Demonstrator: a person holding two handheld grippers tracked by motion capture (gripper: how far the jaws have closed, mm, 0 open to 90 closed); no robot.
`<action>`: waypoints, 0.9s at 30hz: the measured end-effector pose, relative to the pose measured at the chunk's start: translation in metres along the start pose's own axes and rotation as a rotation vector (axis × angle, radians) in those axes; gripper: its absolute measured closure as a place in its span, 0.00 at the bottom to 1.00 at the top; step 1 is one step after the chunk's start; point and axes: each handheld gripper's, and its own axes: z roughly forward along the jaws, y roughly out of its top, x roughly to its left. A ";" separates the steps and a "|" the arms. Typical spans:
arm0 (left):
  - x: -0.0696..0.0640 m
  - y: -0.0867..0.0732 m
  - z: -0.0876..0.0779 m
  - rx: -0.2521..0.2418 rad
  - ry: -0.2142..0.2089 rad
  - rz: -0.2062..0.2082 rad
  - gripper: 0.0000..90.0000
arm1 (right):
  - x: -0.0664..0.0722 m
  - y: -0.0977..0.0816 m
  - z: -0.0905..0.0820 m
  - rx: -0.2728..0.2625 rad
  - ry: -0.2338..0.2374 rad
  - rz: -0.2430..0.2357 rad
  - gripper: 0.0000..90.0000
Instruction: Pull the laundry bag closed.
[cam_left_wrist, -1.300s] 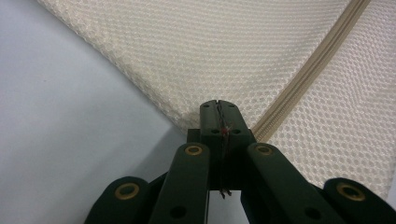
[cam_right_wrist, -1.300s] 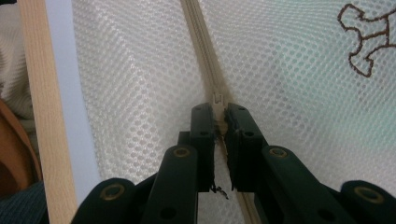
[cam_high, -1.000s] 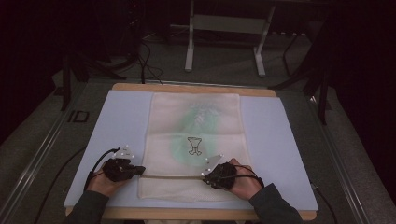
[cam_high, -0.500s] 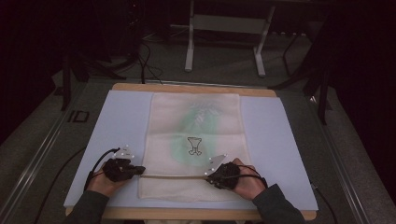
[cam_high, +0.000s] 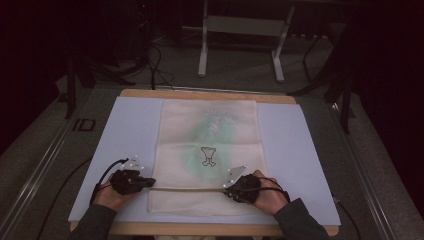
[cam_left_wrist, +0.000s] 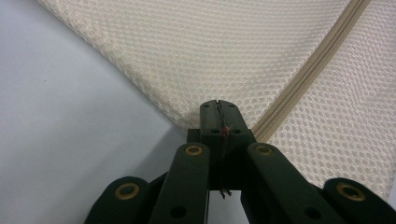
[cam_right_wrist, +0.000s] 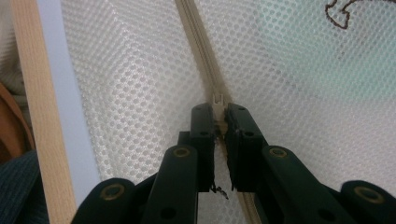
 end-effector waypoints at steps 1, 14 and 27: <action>0.000 0.000 0.000 0.000 0.001 -0.001 1.00 | 0.000 0.000 0.000 -0.001 0.003 0.001 0.91; 0.000 0.000 0.000 -0.001 0.002 -0.001 1.00 | -0.002 -0.006 -0.005 0.000 0.000 0.013 0.91; 0.000 0.000 0.000 0.000 0.004 -0.002 1.00 | -0.006 -0.015 -0.012 0.006 -0.009 0.025 0.91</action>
